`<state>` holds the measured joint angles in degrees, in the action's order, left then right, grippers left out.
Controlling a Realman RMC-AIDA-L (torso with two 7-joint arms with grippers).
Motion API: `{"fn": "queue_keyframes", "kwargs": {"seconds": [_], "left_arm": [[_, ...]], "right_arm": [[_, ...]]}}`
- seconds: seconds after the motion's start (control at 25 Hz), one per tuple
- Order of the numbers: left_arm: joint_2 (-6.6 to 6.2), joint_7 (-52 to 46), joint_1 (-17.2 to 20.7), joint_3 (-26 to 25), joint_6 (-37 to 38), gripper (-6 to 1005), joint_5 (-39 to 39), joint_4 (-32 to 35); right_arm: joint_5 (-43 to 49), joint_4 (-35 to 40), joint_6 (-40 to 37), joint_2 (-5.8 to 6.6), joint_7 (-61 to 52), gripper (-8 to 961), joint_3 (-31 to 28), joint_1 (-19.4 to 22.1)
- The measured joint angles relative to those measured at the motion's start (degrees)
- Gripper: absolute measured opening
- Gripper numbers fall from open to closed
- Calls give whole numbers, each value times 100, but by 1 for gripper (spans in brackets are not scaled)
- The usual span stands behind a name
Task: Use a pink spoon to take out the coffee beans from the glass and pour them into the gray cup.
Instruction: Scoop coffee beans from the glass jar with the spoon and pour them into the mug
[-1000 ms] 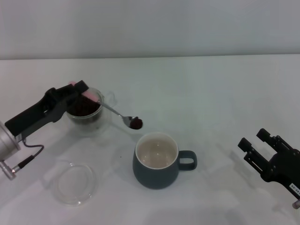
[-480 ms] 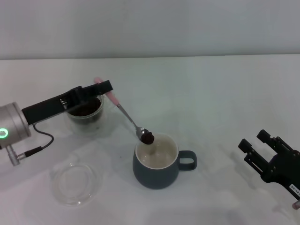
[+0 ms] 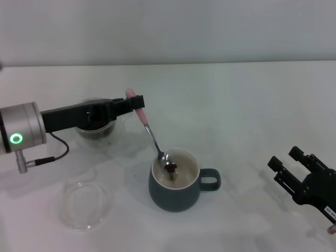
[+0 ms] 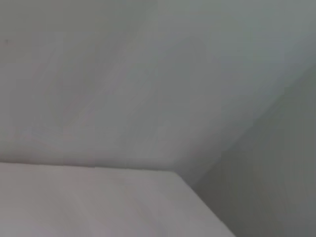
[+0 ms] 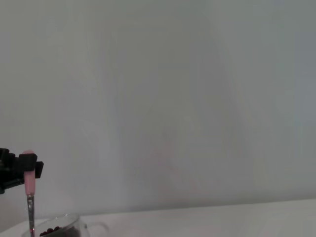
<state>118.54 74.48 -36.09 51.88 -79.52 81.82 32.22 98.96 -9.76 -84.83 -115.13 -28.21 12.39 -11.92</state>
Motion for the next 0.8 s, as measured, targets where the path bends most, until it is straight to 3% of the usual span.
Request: {"fn": "queue_keyframes", "kwargs": {"seconds": [0.48,0.8], "left_arm": [[4,776,-73,143,-220,134,-4,93],[-7,1517,247,114,-520,135,761,214]], "right_arm": [[-1,0,29,0,0,696,0,-18],[-8,8,40,0,0,695,0,-24]]}}
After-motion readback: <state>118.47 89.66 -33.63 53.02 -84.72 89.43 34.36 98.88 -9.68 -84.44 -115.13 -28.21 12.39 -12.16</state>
